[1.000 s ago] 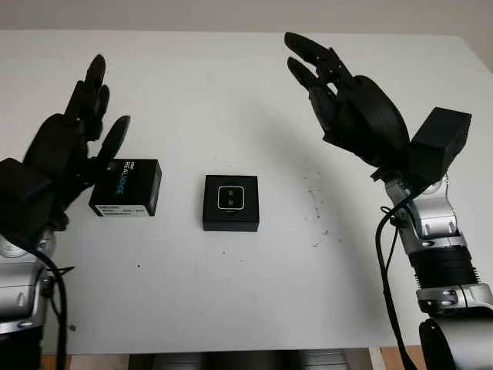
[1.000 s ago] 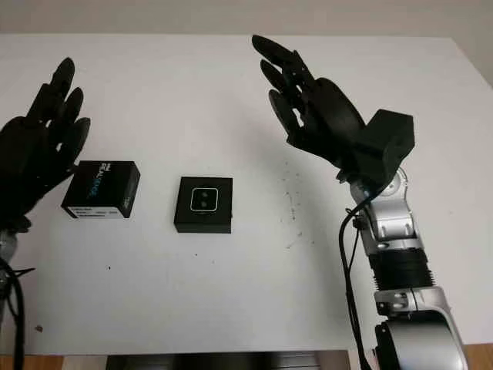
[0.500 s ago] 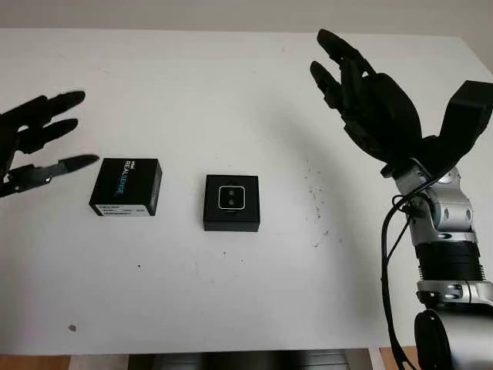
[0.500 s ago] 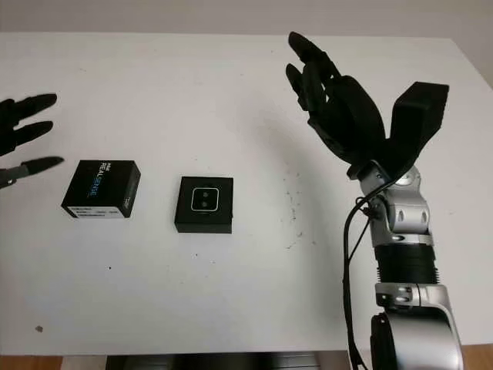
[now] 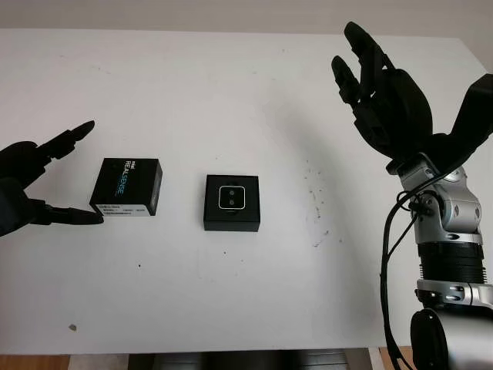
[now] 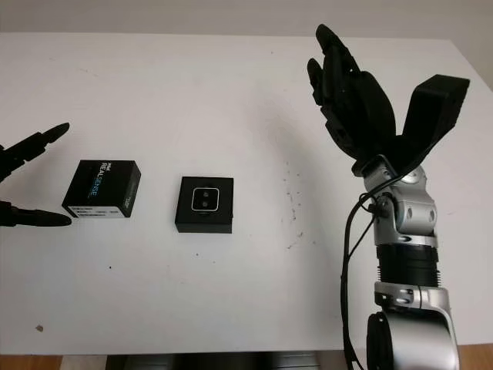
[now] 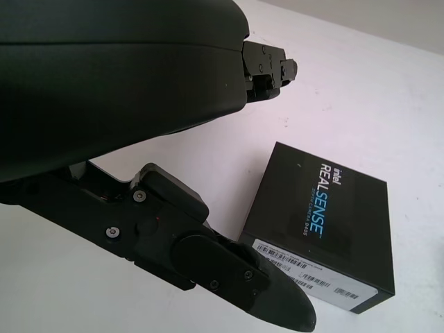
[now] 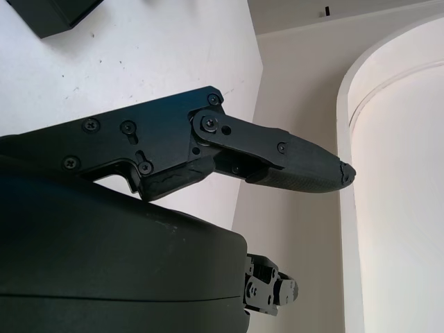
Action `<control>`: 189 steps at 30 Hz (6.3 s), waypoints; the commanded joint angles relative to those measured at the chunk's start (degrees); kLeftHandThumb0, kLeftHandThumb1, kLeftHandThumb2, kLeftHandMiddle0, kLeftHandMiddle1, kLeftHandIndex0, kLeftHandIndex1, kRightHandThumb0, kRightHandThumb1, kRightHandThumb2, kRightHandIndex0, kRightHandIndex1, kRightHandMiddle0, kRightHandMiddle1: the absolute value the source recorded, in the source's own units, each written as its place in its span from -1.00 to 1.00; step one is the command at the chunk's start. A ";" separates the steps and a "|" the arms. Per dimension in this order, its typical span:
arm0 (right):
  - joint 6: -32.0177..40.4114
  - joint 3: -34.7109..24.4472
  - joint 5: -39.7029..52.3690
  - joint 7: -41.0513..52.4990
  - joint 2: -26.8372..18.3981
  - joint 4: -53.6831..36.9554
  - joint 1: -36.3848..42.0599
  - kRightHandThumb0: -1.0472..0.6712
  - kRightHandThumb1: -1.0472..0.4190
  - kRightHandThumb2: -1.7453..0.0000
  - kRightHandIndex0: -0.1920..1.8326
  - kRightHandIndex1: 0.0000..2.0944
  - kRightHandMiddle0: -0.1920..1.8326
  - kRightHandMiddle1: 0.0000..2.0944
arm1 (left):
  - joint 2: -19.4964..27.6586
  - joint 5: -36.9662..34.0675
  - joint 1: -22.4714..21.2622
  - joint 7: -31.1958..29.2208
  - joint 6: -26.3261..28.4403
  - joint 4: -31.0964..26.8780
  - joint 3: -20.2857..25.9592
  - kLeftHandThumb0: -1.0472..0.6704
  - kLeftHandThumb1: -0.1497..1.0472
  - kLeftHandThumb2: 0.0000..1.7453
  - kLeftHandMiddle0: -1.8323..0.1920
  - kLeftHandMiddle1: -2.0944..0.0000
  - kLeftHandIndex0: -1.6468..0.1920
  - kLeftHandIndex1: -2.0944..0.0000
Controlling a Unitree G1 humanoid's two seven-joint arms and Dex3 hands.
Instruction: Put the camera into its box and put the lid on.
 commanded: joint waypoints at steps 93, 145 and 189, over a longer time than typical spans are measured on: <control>-3.89 -0.73 -2.27 -0.57 3.48 -0.84 2.98 -0.63 -1.00 0.20 -0.94 -0.95 -0.97 -0.89 | -5.37 13.27 -18.54 13.00 -16.64 16.30 -19.39 -0.20 1.00 -0.81 0.70 -1.00 0.74 -0.97; -7.45 2.99 -6.93 -2.57 7.11 -2.68 7.16 -0.60 -1.00 0.22 -0.94 -0.96 -0.95 -0.90 | -5.10 -3.32 -29.58 -10.84 70.42 -28.11 -25.65 -0.20 1.00 -0.91 0.51 -1.00 0.35 -1.00; -9.56 3.92 -6.54 -4.64 10.22 -6.34 8.86 -0.63 -1.00 0.24 -0.96 -0.95 -0.96 -0.92 | -11.42 -9.35 -34.87 0.65 77.39 -26.13 -37.89 -0.22 1.00 -0.87 0.48 -1.00 0.48 -0.89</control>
